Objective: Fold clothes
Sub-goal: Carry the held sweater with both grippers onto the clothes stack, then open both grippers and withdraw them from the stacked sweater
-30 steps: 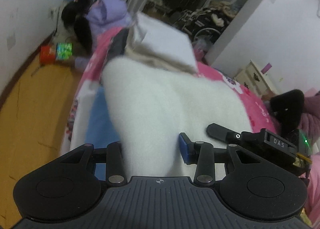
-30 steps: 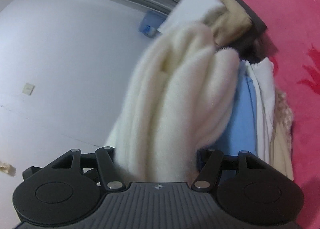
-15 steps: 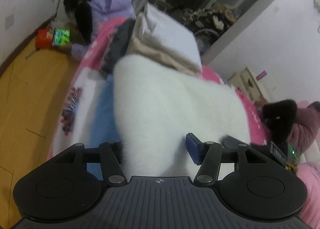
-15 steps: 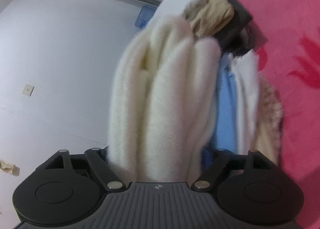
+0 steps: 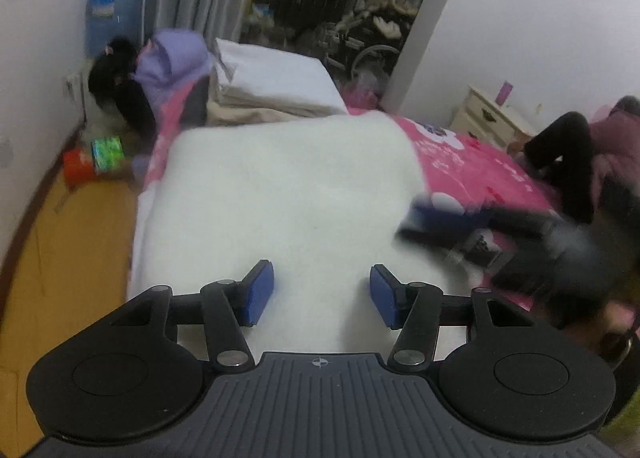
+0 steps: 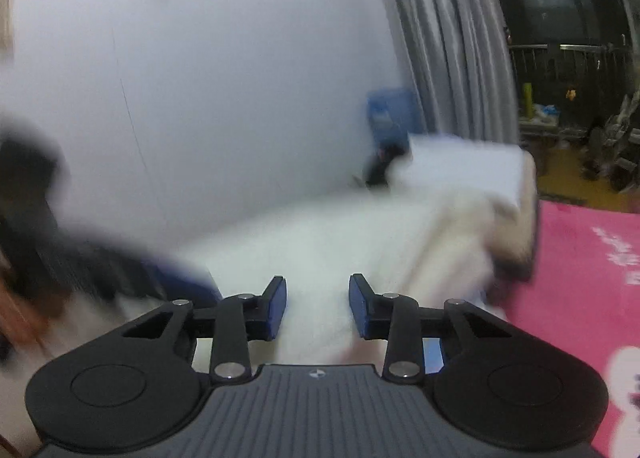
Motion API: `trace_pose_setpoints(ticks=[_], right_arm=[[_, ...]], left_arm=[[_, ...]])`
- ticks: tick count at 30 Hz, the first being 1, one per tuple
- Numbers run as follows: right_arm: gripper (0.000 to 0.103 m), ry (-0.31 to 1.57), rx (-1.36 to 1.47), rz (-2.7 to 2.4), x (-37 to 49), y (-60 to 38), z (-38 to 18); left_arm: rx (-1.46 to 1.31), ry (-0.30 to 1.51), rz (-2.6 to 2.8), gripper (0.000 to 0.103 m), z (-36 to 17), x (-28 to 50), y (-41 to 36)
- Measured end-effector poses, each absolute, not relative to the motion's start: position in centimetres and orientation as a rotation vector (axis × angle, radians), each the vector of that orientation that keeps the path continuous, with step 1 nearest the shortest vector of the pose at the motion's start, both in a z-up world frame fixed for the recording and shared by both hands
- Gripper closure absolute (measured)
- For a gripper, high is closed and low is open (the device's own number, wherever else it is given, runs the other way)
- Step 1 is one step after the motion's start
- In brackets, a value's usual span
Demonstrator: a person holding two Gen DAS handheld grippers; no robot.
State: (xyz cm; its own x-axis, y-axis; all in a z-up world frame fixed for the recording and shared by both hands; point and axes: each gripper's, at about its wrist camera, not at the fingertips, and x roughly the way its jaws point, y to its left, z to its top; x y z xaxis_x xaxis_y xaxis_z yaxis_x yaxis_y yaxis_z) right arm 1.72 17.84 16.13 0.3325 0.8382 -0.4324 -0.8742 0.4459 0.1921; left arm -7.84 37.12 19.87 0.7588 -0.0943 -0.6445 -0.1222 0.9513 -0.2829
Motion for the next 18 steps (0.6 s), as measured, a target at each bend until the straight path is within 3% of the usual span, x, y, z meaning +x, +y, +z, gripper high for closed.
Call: trace_pose_setpoints(ticks=[2,4,9,15,18], right_arm=[[0.065,0.534,-0.061,1.120,2.1,17.2,15.7],[0.070,0.500,-0.040,1.132,2.9,16.8,18.1],[0.070,0.372,0.068,1.082,7.3,18.8,23.1],[0.074,0.622,0.158,0.938,15.8,21.6,14.6],[0.077,0.632,0.225,0.943,16.5,19.9,15.7]], left_arm=[[-0.309,0.686,0.009,0.049,19.4,-8.3,37.0],[-0.265,0.654,0.009,0.049,19.8,-8.6,36.3],[-0.219,0.624,0.014,0.049,19.6,-9.1,35.5],[-0.221,0.599,-0.006,0.048,19.0,-9.2,35.7],[-0.212,0.604,-0.015,0.047,18.8,-8.7,35.6]])
